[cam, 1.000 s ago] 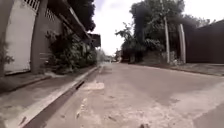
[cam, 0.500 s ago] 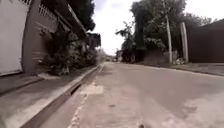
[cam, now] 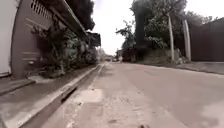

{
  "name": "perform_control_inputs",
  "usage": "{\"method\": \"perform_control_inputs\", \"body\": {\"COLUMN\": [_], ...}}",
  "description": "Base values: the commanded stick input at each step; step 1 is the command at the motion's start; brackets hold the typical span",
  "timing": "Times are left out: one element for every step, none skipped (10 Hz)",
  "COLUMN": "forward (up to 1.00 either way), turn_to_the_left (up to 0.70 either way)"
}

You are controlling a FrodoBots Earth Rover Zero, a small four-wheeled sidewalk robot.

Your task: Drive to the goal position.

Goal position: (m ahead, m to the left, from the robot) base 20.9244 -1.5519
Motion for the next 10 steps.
{"method": "perform_control_inputs", "body": {"forward": [0.70, 0.70, 0.70, 0.70, 0.70, 0.70, 0.70, 0.70, 0.70, 0.70], "turn_to_the_left": [0.00, 0.00, 0.00, 0.00, 0.00, 0.00, 0.00, 0.00, 0.00, 0.00]}}
